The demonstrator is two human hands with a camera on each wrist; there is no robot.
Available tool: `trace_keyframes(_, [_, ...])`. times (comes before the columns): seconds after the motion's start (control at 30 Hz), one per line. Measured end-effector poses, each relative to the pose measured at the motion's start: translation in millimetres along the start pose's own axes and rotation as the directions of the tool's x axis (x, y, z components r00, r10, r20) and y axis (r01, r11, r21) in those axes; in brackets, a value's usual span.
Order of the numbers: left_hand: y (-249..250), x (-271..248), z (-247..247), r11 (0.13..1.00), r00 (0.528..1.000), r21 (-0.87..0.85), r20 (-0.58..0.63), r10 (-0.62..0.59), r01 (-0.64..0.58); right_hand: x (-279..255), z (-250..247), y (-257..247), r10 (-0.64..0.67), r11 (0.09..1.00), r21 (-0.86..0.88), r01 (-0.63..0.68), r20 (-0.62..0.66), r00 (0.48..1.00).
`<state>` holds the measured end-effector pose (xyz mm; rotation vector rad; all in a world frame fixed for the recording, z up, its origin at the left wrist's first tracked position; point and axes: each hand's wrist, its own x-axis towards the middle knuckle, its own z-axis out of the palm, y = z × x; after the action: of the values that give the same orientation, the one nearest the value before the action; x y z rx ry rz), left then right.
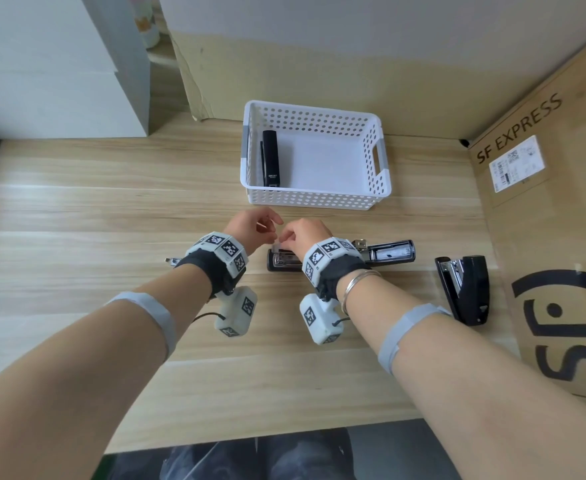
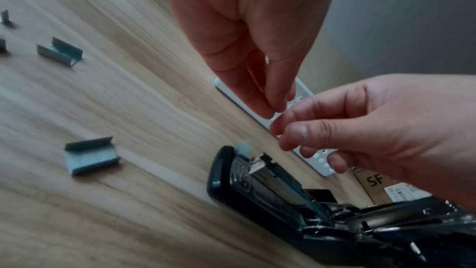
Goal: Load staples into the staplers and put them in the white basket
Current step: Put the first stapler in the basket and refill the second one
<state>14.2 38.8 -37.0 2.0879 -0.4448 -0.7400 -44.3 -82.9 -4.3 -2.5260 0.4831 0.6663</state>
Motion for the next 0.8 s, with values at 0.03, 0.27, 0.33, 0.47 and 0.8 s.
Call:
trace_keyframes(0.03, [-2,0,1,0.999,1.0,0.036,-0.008,0.002,-0.002,1,0,1,0.02,1.0,0.002,-0.02,0.002,1.0])
trace_keyframes(0.27, [-19,3,2,0.91,0.996,0.414,0.086,-0.005,-0.031,-1,-2,9,0.061,0.987,-0.15,-0.058,0.018,0.998])
trace_keyframes(0.33, [-16,6,4,0.898,0.992,0.438,0.124,-0.007,-0.048,-2,-1,10,0.06,0.979,-0.195,-0.061,-0.014,0.998])
trace_keyframes(0.47, [-9,21,14,0.868,0.986,0.49,0.167,-0.001,-0.082,0,-2,10,0.083,0.978,-0.19,-0.083,-0.013,0.997])
trace_keyframes(0.8, [-3,39,20,0.823,0.978,0.557,0.211,-0.005,-0.116,7,-4,19,0.094,0.985,-0.144,-0.093,0.002,0.996])
